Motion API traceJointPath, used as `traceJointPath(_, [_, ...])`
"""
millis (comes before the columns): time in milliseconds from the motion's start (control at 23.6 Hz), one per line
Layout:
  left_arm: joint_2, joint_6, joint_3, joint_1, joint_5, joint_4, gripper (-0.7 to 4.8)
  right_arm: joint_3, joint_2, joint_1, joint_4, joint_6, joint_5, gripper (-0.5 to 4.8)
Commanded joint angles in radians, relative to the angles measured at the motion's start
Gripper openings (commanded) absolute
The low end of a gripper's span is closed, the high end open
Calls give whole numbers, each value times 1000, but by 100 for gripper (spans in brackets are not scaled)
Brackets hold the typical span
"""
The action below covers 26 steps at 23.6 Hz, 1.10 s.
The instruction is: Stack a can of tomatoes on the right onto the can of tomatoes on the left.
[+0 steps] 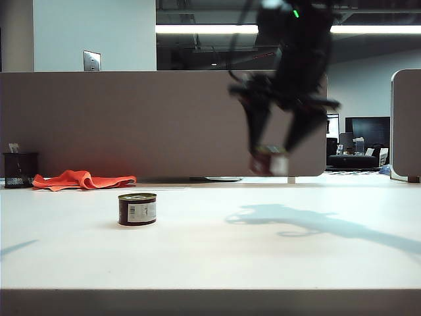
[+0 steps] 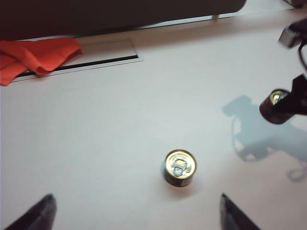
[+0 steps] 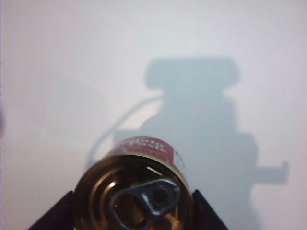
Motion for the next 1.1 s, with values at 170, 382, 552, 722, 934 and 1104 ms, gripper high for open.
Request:
traceJointPath(170, [-2, 64, 4, 0, -60, -79, 435, 123, -6, 101, 50, -5, -9, 281])
traceJointPath(382, [-1, 85, 4, 0, -124, -140, 435, 199, 39, 209, 139, -5, 9, 306])
traceJointPath(552, [-1, 87, 4, 0, -123, -147, 435, 356, 208, 272, 61, -5, 8, 305])
traceJointPath(722, [-1, 87, 4, 0, -121, -147, 435, 375, 266, 290, 40, -5, 9, 305])
traceJointPath(934, [-2, 87, 4, 0, -121, -147, 435, 374, 314, 307, 19, -5, 6, 305])
traceJointPath(1104, [-2, 87, 4, 0, -121, -147, 435, 370, 332, 317, 21, -5, 6, 305])
